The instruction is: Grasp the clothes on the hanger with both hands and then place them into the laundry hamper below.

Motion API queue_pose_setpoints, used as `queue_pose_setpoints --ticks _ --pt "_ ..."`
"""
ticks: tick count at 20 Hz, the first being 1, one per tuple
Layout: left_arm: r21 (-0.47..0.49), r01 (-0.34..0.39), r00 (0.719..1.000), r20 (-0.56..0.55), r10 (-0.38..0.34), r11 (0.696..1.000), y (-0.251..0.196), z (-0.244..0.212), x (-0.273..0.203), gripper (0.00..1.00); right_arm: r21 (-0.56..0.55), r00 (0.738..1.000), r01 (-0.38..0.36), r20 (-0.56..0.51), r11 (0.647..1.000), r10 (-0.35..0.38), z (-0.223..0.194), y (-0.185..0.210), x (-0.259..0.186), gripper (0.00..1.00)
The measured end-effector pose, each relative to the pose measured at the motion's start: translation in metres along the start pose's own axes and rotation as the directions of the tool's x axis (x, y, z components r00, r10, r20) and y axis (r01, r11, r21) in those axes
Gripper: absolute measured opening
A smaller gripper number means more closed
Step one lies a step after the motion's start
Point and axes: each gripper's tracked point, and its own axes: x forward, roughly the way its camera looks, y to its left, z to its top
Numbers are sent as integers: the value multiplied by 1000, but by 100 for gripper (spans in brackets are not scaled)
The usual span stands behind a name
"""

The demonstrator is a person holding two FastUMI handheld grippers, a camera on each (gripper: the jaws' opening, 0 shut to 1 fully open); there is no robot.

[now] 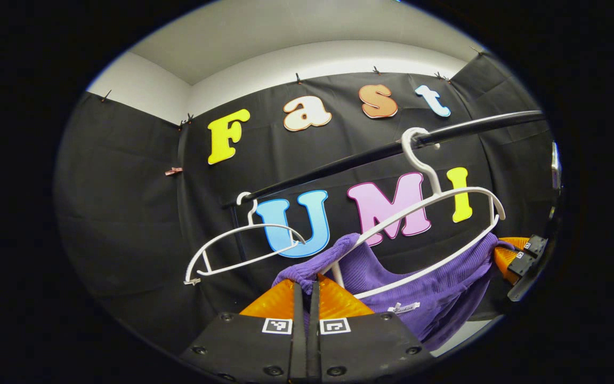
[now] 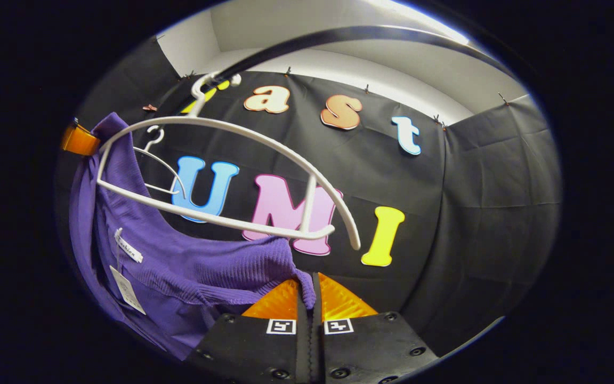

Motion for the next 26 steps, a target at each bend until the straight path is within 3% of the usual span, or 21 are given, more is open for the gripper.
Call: queue_pose_setpoints --ticks 8,14,18,22,26 --pt "-21 3 994 -111 -5 1000 24 -63 -14 6 22 995 -89 -36 996 90 3 41 -34 4" --pt "-99 115 980 -152 -129 988 -5 -108 -36 5 32 987 -147 -64 989 149 5 67 -70 5" --pt "-152 203 953 -194 -231 967 -34 -134 -57 5 93 976 -189 -95 977 198 11 81 -95 5" --pt "-192 323 915 -188 -357 927 -71 -126 -77 5 130 968 -211 -110 969 225 23 97 -109 5" --pt "-261 362 896 -166 -411 895 -93 -98 -81 5 203 964 -196 -138 959 227 36 96 -120 5"
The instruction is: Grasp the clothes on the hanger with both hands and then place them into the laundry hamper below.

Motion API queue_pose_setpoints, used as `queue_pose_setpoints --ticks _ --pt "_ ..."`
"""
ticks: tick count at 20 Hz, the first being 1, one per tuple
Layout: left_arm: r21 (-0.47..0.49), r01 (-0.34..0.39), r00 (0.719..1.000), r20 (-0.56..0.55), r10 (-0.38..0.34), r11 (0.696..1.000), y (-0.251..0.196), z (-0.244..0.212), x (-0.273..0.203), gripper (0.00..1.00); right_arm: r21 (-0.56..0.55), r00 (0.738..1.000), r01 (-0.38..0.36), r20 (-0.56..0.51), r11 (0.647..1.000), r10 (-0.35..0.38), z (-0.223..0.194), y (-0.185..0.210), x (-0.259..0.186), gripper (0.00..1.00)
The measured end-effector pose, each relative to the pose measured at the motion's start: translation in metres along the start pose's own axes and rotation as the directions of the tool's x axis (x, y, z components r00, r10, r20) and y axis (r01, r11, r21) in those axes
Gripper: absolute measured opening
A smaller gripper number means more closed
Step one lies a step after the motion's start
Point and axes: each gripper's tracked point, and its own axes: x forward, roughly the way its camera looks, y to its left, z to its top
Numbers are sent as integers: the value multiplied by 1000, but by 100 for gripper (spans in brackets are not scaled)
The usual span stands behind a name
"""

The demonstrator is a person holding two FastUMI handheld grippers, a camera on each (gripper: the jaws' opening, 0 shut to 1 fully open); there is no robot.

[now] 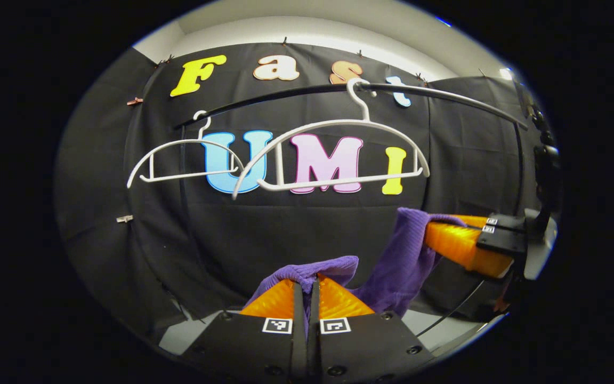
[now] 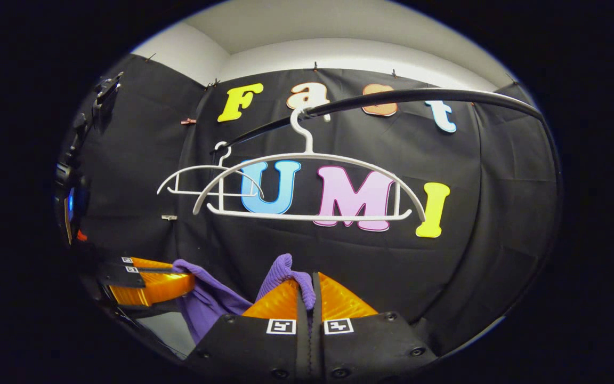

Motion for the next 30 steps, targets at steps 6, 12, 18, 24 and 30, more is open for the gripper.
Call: queue_pose_setpoints --ticks 6,12,18,24,30 --pt "-77 -3 998 61 8 997 -8 30 -2 5 129 998 67 -20 989 -65 1 -19 -1 4" --pt "-103 12 1000 26 -9 995 -5 0 13 5 126 997 51 -68 991 -43 -25 -7 7 5" --pt "-131 43 995 -85 -55 990 -13 -59 38 5 103 979 48 -202 994 -26 -96 -9 17 5" --pt "-201 19 961 -266 -74 979 -11 -140 57 5 148 918 97 -396 984 -31 -187 -21 21 4" --pt "-207 -3 883 -460 -94 978 -15 -214 67 5 133 814 112 -580 985 -14 -272 -22 9 4"
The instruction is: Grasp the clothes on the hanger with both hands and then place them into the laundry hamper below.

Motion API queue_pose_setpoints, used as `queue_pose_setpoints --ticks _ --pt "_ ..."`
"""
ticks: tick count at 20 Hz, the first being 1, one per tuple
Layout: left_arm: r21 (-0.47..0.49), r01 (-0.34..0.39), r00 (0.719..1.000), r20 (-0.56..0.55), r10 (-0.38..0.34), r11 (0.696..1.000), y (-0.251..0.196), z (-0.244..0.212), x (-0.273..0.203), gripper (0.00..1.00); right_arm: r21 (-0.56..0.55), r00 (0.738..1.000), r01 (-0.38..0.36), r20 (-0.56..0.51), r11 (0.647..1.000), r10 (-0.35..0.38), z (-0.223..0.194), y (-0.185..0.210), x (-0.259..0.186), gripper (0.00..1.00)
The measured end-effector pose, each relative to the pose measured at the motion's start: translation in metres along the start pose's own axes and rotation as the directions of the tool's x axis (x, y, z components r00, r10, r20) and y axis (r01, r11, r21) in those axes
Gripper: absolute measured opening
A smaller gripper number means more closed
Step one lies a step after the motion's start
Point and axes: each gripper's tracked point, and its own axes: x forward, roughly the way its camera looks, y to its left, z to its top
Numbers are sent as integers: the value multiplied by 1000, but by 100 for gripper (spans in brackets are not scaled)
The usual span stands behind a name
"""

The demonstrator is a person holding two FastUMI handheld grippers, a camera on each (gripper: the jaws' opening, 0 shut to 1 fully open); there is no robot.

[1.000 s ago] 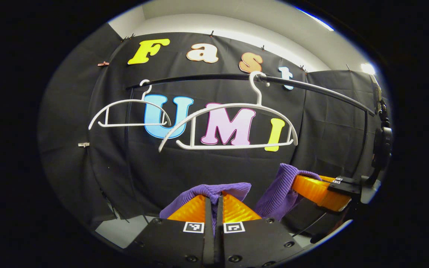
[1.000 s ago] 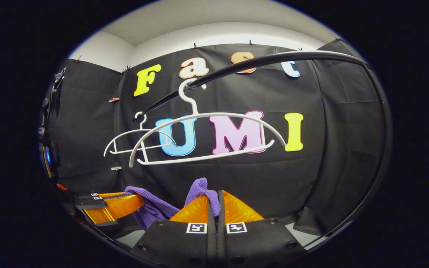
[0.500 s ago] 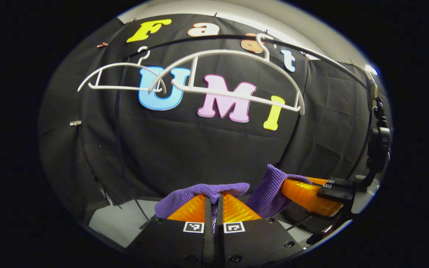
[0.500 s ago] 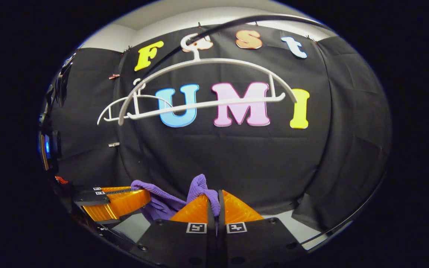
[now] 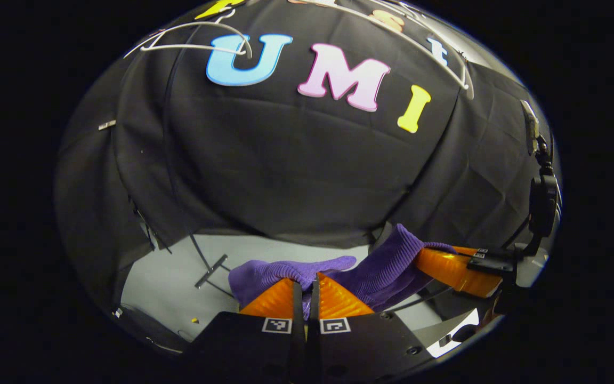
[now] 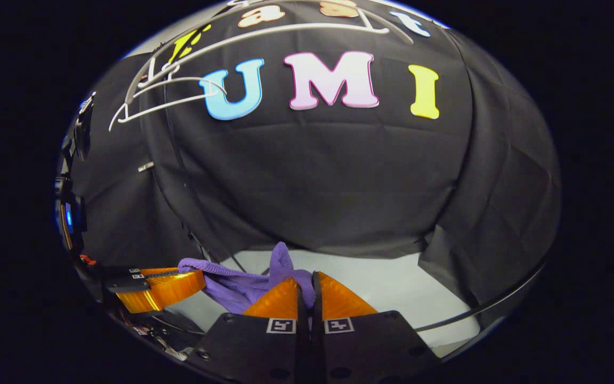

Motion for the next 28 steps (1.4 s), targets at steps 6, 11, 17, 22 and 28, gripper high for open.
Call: queue_pose_setpoints --ticks 6,11,17,22,28 --pt "-3 -23 970 -243 21 1000 9 -87 32 5 -6 958 25 -285 1000 -26 -89 -14 19 5" --pt "-4 -70 933 -355 64 998 15 -116 29 5 -11 930 35 -367 999 -36 -121 -25 19 5" --pt "-17 -171 898 -415 149 985 33 -126 32 69 -38 907 54 -416 998 -65 -136 -30 16 95" --pt "-22 -179 900 -409 154 984 34 -126 30 91 -46 910 68 -406 997 -81 -135 -33 18 97" --pt "19 -171 926 -338 167 985 31 -100 22 91 -34 932 93 -349 995 -99 -109 -32 6 97"
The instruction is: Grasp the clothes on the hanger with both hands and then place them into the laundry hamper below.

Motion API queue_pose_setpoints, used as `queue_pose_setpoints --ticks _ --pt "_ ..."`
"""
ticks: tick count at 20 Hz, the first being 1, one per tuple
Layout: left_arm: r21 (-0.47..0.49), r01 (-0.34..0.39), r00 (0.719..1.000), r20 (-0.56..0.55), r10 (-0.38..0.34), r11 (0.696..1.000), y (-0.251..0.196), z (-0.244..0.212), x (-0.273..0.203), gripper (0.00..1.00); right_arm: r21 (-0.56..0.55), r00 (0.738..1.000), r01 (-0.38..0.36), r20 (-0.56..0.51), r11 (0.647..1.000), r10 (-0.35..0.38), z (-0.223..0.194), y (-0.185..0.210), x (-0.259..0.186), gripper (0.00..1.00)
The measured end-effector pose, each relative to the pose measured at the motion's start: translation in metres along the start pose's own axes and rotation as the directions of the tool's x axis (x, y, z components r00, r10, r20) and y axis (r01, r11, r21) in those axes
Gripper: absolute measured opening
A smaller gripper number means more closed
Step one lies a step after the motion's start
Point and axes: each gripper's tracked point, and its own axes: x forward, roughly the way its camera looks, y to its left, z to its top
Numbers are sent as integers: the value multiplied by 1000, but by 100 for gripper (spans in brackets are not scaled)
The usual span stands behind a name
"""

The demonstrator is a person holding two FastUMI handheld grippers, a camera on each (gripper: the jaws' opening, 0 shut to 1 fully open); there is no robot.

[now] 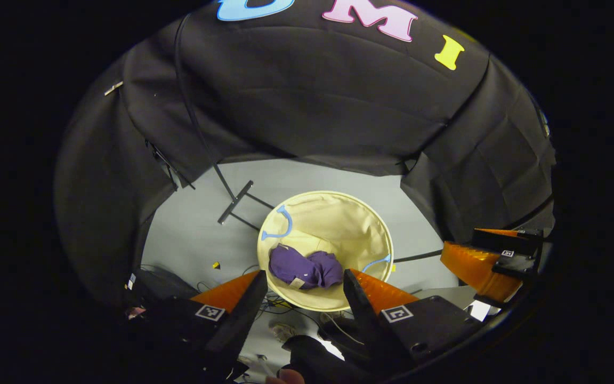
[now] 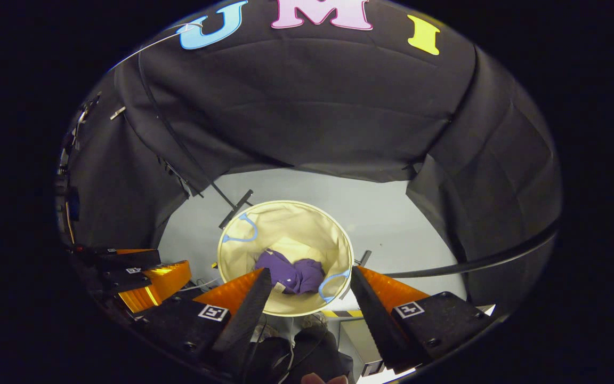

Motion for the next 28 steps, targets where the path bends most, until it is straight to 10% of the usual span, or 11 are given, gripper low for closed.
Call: queue_pose_setpoints --ticks 8,15,28 --pt "52 -7 964 267 -8 999 -3 71 -96 86 28 968 45 247 999 -50 71 9 -85 97" --pt "90 -2 865 500 -44 996 -4 125 -209 90 30 895 68 441 997 -74 117 35 -175 97" --pt "126 -42 591 803 -78 991 15 150 -395 90 61 634 122 763 991 -125 183 75 -360 98"
